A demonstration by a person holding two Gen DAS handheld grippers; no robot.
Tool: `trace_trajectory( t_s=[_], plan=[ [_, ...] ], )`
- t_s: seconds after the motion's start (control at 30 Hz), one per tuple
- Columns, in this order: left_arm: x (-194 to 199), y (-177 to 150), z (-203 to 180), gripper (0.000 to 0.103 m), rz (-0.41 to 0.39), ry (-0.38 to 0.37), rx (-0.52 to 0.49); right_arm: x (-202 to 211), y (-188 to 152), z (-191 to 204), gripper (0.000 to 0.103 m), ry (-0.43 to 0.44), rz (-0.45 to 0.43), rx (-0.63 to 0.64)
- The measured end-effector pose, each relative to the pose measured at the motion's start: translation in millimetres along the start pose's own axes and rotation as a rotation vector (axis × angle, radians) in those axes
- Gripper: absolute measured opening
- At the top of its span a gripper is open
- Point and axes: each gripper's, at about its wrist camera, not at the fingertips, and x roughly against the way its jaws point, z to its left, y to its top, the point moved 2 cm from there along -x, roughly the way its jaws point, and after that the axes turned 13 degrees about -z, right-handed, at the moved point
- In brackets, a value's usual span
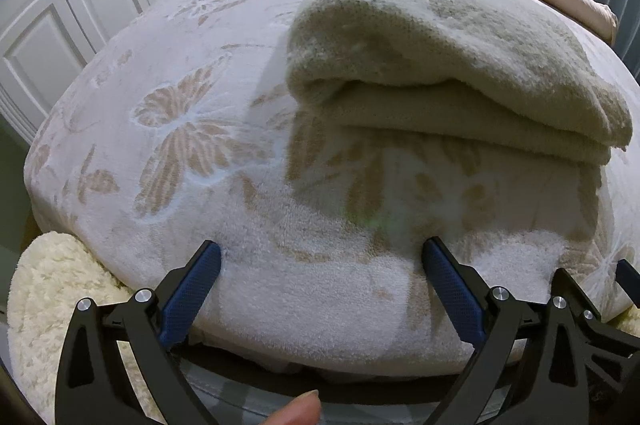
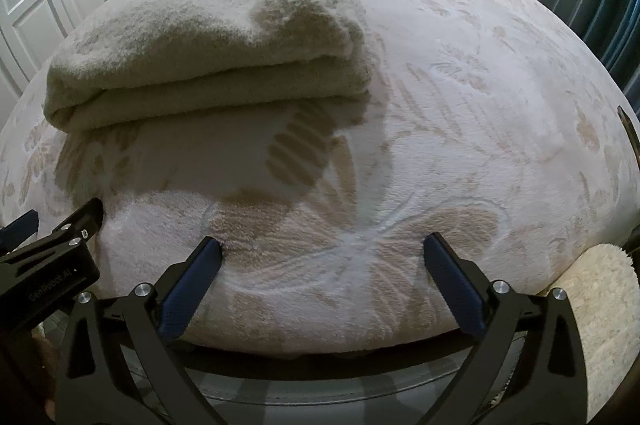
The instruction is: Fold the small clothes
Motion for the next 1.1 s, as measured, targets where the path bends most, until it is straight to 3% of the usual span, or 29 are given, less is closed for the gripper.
trace_trajectory(
  t_s=[0.23, 0.5, 1.1],
  plan=[
    [1, 9, 0, 0.098, 0.030, 0.000, -0.004, 5, 4, 4, 0.098, 0.006, -0.006, 0.003],
    [13, 20, -9, 0.098, -0.018, 0.050, -0.083, 21, 13, 9, 0.097, 0.001, -0.044, 0.017],
    [18, 26, -10, 0.098, -0.005, 0.039, -0.058, 22, 21, 2, 0.097, 0.008, -0.044, -0.011]
  ],
)
